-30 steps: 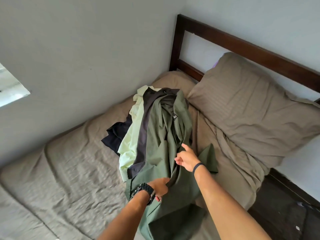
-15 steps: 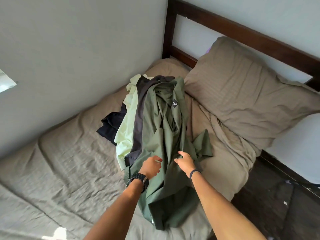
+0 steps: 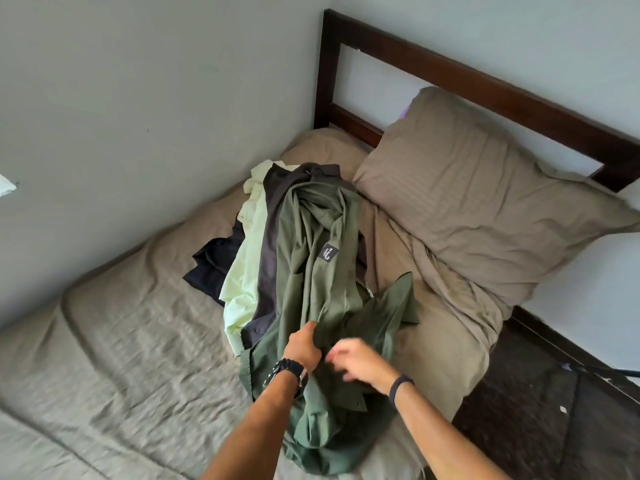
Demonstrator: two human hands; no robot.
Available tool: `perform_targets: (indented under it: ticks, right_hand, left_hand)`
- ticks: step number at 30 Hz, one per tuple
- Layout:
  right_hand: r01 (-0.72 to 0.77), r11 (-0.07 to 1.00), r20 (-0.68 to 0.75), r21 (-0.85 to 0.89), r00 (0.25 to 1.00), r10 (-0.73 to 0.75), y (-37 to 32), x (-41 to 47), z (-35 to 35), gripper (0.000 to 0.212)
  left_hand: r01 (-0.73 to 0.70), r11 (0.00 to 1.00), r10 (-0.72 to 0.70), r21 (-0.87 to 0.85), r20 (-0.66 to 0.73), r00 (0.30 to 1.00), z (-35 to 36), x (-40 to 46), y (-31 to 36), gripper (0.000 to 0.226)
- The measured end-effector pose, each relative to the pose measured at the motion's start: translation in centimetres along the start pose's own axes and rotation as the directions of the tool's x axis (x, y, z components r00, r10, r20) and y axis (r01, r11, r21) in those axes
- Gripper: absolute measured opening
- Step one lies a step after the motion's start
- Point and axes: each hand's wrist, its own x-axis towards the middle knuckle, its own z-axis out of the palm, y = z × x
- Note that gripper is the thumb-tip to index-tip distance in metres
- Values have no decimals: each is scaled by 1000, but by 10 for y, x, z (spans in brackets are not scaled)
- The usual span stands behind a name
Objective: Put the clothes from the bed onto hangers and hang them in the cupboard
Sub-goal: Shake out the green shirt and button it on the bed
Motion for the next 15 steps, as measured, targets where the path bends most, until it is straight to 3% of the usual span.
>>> perform_targets:
  ticks: [2,3,4,6,8,11,13,15]
  right_hand:
    - [-17,997,-397,77,917,46,5,20,-21,18]
    - [-13,978,-461,207,881,109,5,28,-31,28]
    - [-6,913,-417,409,888,192,3,35,-37,42]
    - [-45,677,-184,735,947,262,2,44,-46,56]
    - [-98,587,-41,804,975,218,-1,45,-47,50]
    - [-85,477,8,874,987,162,2,44,-43,36]
    - [-113,537,31,836,987,158,0,42,-40,32]
    - [-62,679,-68,731,984,162,-6,39,-40,41]
  left_hand:
    - [-3,1000,4,-24,50,999,-1,-3,-5,57]
    - [2,999,1,-37,92,996,-2,-6,-7,59]
    - [-2,999,9,-55,132,991,-2,-8,-9,61]
    - [11,990,19,-139,210,977,-4,-13,-13,65]
    - [20,985,28,-170,274,961,-8,-21,-16,64]
    - [95,984,-29,-149,393,919,-13,-30,-20,50]
    - [89,996,-71,-24,420,905,-19,-34,-17,42]
    - [2,995,-35,104,315,948,-29,-36,-6,42]
